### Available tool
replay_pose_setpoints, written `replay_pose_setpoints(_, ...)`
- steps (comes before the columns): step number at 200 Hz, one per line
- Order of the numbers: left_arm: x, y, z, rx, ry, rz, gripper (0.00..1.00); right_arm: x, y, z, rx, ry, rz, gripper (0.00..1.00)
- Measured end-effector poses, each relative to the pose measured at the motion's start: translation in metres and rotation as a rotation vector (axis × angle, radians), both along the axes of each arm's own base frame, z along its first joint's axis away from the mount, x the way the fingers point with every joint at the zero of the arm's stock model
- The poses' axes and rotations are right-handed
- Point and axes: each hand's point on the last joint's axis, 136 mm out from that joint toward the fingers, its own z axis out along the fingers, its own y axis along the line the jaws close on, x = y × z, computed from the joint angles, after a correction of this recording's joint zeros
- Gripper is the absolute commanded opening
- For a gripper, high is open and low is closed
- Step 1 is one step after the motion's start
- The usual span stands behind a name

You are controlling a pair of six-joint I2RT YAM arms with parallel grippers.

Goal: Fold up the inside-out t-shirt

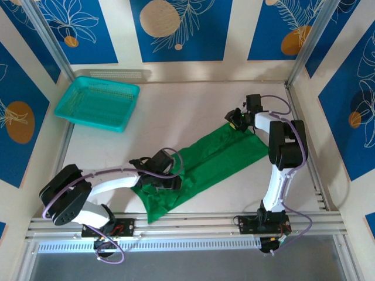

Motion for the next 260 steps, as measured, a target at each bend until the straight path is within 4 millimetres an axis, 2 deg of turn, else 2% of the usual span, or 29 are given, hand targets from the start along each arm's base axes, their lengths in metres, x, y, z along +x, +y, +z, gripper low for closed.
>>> replay_pose_setpoints(19, 0.002, 0.001, 0.001, 0.002, -0.006, 0.012, 0.57, -0.01, -0.017, 0.02, -0.038, 0.0, -0.027, 0.38)
replay_pose_setpoints(40, 0.003, 0.001, 0.004, 0.0, -0.013, 0.02, 0.57, -0.016, -0.047, 0.048, -0.082, -0.032, -0.079, 0.38)
replay_pose_setpoints(51, 0.003, 0.002, 0.005, -0.001, -0.014, 0.02, 0.57, -0.019, -0.06, 0.052, -0.106, -0.03, -0.096, 0.38)
replay_pose_setpoints(64, 0.002, 0.003, 0.005, 0.003, -0.011, 0.02, 0.57, -0.024, -0.067, 0.046, -0.146, 0.002, -0.095, 0.38)
replay_pose_setpoints(84, 0.002, 0.004, 0.005, 0.008, -0.011, 0.022, 0.57, -0.026, -0.056, 0.026, -0.228, 0.083, -0.034, 0.37)
replay_pose_setpoints(103, 0.003, 0.004, 0.006, 0.007, -0.02, 0.026, 0.57, -0.021, -0.032, 0.009, -0.342, 0.126, 0.06, 0.36)
replay_pose_setpoints(122, 0.004, 0.005, 0.01, -0.001, -0.036, 0.031, 0.57, -0.021, -0.011, 0.0, -0.439, 0.142, 0.138, 0.36)
replay_pose_setpoints(137, 0.004, 0.008, 0.012, 0.0, -0.048, 0.039, 0.57, -0.02, -0.002, -0.002, -0.491, 0.146, 0.175, 0.35)
replay_pose_setpoints(168, 0.007, 0.017, 0.018, 0.01, -0.081, 0.079, 0.56, -0.014, -0.013, -0.007, -0.557, 0.164, 0.171, 0.34)
replay_pose_setpoints(203, 0.008, 0.033, 0.018, 0.027, -0.117, 0.142, 0.56, -0.02, -0.027, -0.014, -0.581, 0.209, 0.155, 0.32)
replay_pose_setpoints(224, 0.009, 0.038, 0.017, 0.036, -0.127, 0.166, 0.56, -0.02, -0.029, -0.015, -0.577, 0.212, 0.159, 0.23)
replay_pose_setpoints(240, 0.009, 0.043, 0.016, 0.043, -0.136, 0.18, 0.56, -0.021, -0.03, -0.015, -0.577, 0.215, 0.155, 0.09)
replay_pose_setpoints(260, 0.009, 0.045, 0.016, 0.044, -0.143, 0.189, 0.56, -0.022, -0.035, -0.016, -0.585, 0.222, 0.134, 0.0)
